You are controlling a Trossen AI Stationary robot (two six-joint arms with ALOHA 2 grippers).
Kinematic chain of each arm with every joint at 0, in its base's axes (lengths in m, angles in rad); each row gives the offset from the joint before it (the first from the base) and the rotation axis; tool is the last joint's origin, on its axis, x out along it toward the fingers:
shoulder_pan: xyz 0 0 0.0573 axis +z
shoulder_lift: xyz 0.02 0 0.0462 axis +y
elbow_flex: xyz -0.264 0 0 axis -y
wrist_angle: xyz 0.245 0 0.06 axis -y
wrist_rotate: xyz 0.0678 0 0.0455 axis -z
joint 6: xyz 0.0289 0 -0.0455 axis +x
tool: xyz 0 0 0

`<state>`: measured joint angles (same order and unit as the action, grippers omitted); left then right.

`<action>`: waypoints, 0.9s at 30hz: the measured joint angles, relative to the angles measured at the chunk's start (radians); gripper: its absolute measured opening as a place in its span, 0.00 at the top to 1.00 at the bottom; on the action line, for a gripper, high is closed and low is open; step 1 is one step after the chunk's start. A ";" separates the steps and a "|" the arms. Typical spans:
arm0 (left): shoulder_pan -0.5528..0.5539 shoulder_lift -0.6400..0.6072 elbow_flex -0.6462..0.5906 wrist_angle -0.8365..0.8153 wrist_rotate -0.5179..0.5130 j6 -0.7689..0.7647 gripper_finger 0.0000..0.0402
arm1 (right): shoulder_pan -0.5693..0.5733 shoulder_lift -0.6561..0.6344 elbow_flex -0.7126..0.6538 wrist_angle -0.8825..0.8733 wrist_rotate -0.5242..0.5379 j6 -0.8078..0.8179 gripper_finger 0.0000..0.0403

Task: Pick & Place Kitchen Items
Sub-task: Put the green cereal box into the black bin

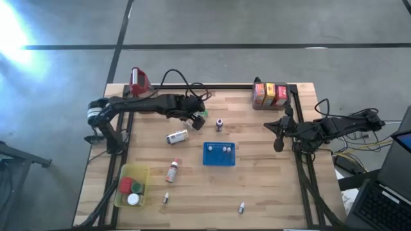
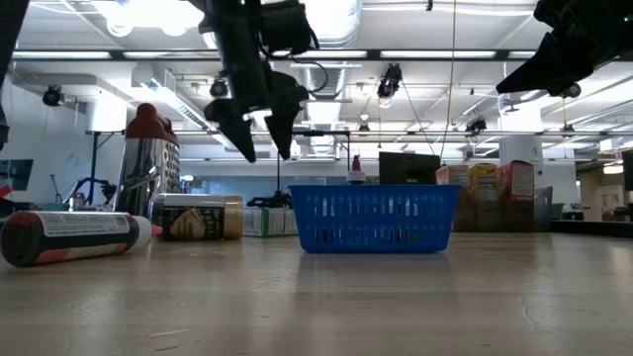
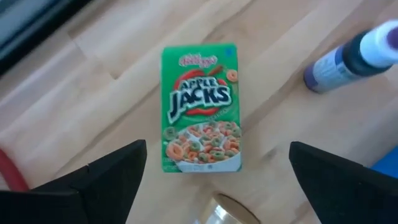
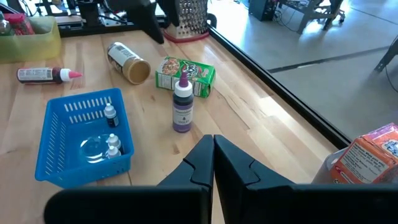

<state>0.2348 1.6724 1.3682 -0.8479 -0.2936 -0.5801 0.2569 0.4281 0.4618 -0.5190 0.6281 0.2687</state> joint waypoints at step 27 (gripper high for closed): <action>0.082 0.146 0.014 -0.020 0.147 0.032 0.00 | 0.000 0.000 0.000 0.000 0.000 0.000 0.98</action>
<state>0.3172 1.8185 1.3817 -0.8684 -0.1467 -0.5478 0.2565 0.4278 0.4618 -0.5190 0.6281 0.2687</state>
